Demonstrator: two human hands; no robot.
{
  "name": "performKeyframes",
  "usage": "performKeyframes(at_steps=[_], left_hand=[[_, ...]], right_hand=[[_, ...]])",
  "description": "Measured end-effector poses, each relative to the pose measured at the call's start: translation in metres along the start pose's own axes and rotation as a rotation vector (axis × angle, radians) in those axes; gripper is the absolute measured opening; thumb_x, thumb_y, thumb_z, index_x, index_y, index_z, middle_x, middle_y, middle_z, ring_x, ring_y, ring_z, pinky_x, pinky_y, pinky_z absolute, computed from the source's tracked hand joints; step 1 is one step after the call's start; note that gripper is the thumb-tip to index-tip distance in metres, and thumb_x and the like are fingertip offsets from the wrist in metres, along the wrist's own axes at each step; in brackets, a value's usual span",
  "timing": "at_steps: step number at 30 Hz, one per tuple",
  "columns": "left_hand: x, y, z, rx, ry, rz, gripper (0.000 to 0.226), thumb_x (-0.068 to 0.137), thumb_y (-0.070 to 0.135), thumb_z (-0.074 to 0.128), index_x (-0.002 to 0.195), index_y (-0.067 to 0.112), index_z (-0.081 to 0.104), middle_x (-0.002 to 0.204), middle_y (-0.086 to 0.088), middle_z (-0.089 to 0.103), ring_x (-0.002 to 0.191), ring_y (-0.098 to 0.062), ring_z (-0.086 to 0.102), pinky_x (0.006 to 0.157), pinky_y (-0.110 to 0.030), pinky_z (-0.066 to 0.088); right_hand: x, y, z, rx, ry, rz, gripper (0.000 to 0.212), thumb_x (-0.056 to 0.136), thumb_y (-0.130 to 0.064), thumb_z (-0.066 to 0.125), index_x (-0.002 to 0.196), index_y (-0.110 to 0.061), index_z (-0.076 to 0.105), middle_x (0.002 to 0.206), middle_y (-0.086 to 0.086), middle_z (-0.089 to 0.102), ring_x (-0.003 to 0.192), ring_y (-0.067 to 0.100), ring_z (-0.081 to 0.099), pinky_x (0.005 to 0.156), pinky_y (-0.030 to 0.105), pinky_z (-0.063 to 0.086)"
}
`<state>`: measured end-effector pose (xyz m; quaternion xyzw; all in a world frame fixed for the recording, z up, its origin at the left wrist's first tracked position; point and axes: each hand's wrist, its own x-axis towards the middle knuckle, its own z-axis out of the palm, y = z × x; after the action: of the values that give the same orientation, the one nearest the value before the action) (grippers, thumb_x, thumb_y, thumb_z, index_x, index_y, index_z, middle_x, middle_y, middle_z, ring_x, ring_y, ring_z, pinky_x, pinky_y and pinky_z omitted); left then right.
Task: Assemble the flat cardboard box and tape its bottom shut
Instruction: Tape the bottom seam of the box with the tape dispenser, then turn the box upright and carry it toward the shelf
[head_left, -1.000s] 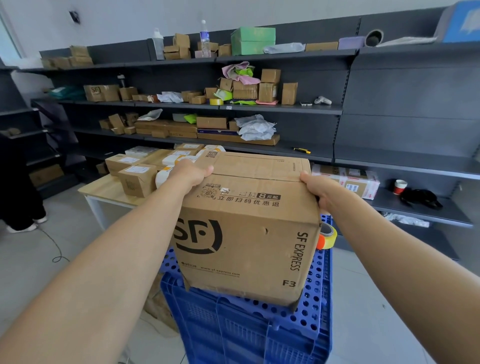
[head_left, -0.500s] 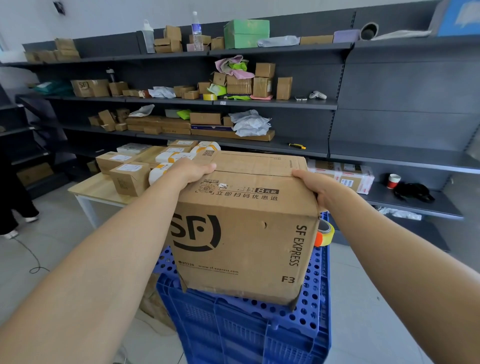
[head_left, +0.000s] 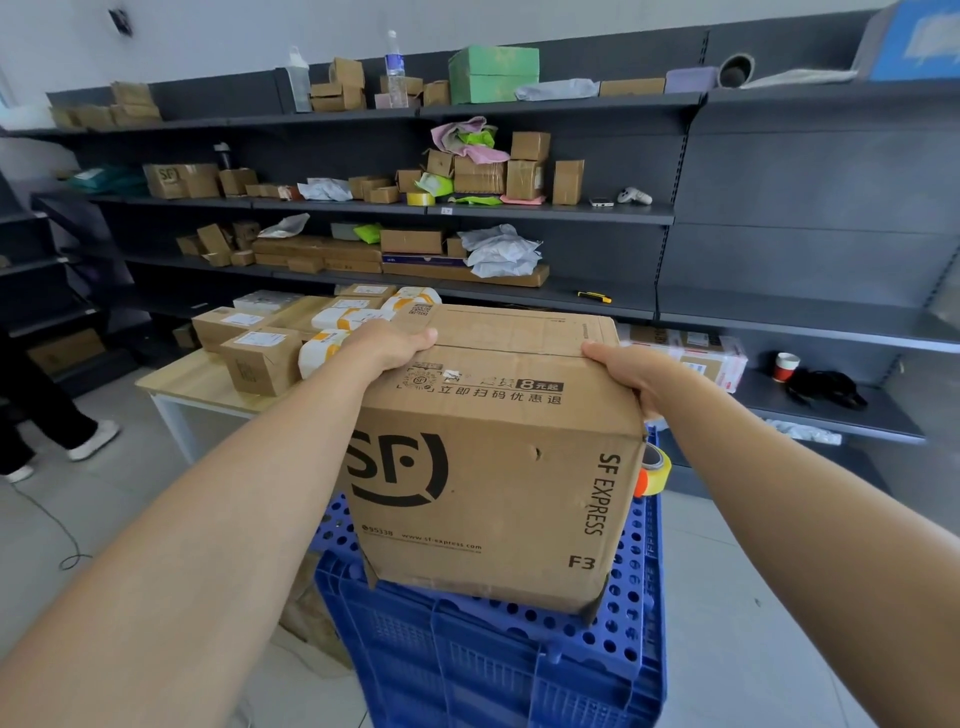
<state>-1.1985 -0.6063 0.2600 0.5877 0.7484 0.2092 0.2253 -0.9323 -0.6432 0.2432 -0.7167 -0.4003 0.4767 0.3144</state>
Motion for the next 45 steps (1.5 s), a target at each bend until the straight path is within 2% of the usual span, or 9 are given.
performKeyframes(at_steps=[8, 14, 20, 23, 28, 32, 37, 42, 45], left_hand=[[-0.006, 0.005, -0.021, -0.092, -0.055, -0.040, 0.088, 0.081, 0.062, 0.059, 0.144, 0.007, 0.035, 0.149, -0.012, 0.038, 0.131, -0.034, 0.041, 0.100, -0.043, 0.036], [-0.027, 0.013, -0.067, -0.289, 0.209, 0.003, 0.078, 0.081, 0.068, 0.050, 0.132, 0.009, 0.046, 0.106, -0.008, 0.054, 0.078, -0.024, 0.052, 0.076, -0.040, 0.041], [-0.035, 0.010, -0.081, -0.675, 0.300, 0.047, 0.106, 0.073, 0.081, 0.045, 0.150, 0.014, 0.017, 0.143, -0.007, 0.043, 0.126, -0.029, 0.045, 0.101, -0.045, 0.038], [-0.038, 0.003, -0.076, -0.824, 0.178, 0.013, 0.113, 0.062, 0.092, 0.036, 0.147, 0.018, 0.033, 0.146, -0.002, 0.044, 0.129, -0.028, 0.045, 0.105, -0.046, 0.037], [-0.016, -0.016, -0.053, -0.879, 0.006, -0.057, 0.099, 0.059, 0.093, 0.036, 0.126, 0.023, 0.055, 0.118, -0.006, 0.064, 0.107, -0.031, 0.059, 0.093, -0.055, 0.047], [-0.023, -0.015, -0.032, -0.798, -0.043, -0.109, 0.107, 0.063, 0.089, 0.043, 0.144, 0.021, 0.038, 0.142, -0.002, 0.047, 0.126, -0.030, 0.048, 0.103, -0.050, 0.041], [-0.021, -0.011, -0.019, -0.830, -0.028, -0.154, 0.105, 0.070, 0.087, 0.038, 0.149, 0.018, 0.028, 0.152, -0.005, 0.036, 0.133, -0.029, 0.040, 0.107, -0.050, 0.036], [-0.010, -0.015, -0.021, -0.891, -0.076, -0.139, 0.070, 0.077, 0.079, 0.037, 0.105, 0.021, 0.064, 0.103, -0.004, 0.067, 0.094, -0.024, 0.062, 0.078, -0.039, 0.047], [-0.013, -0.022, -0.017, -0.944, -0.187, -0.130, 0.038, 0.083, 0.051, 0.042, 0.061, 0.019, 0.045, 0.061, 0.001, 0.056, 0.061, -0.021, 0.054, 0.066, -0.032, 0.047]], right_hand=[[-0.020, -0.022, -0.004, 0.019, -0.019, -0.010, 0.055, 0.089, -0.053, 0.055, 0.124, -0.011, 0.050, 0.115, 0.015, 0.066, 0.103, 0.034, 0.065, 0.093, 0.056, 0.049], [-0.061, -0.068, -0.007, 0.078, 0.081, -0.229, 0.059, 0.088, -0.065, 0.045, 0.112, -0.011, 0.050, 0.101, 0.011, 0.067, 0.088, 0.030, 0.067, 0.072, 0.049, 0.056], [-0.079, -0.079, -0.013, 0.345, 0.210, -0.415, 0.069, 0.084, -0.074, 0.033, 0.118, -0.020, 0.058, 0.103, 0.000, 0.067, 0.087, 0.020, 0.065, 0.068, 0.034, 0.055], [-0.080, -0.070, -0.017, 0.379, 0.201, -0.419, 0.063, 0.089, -0.072, 0.028, 0.110, -0.021, 0.059, 0.096, -0.001, 0.066, 0.080, 0.016, 0.063, 0.056, 0.029, 0.047], [-0.074, -0.053, -0.021, 0.374, 0.142, -0.338, 0.066, 0.086, -0.077, 0.022, 0.092, -0.022, 0.058, 0.093, 0.002, 0.066, 0.084, 0.021, 0.061, 0.077, 0.041, 0.051], [-0.067, -0.037, -0.018, 0.316, 0.104, -0.257, 0.076, 0.085, -0.079, 0.017, 0.087, -0.017, 0.060, 0.091, 0.006, 0.066, 0.085, 0.025, 0.061, 0.078, 0.044, 0.050], [-0.055, -0.030, -0.023, 0.319, 0.113, -0.169, 0.091, 0.078, -0.085, 0.018, 0.115, -0.011, 0.057, 0.126, 0.012, 0.060, 0.122, 0.038, 0.050, 0.105, 0.064, 0.034], [-0.042, -0.024, -0.030, 0.307, 0.097, -0.148, 0.089, 0.075, -0.088, 0.019, 0.106, -0.012, 0.055, 0.105, 0.014, 0.060, 0.102, 0.040, 0.053, 0.092, 0.066, 0.041], [-0.033, -0.015, -0.029, 0.267, 0.077, -0.176, 0.076, 0.078, -0.084, 0.029, 0.103, -0.017, 0.056, 0.106, 0.010, 0.063, 0.102, 0.033, 0.057, 0.095, 0.061, 0.042]])
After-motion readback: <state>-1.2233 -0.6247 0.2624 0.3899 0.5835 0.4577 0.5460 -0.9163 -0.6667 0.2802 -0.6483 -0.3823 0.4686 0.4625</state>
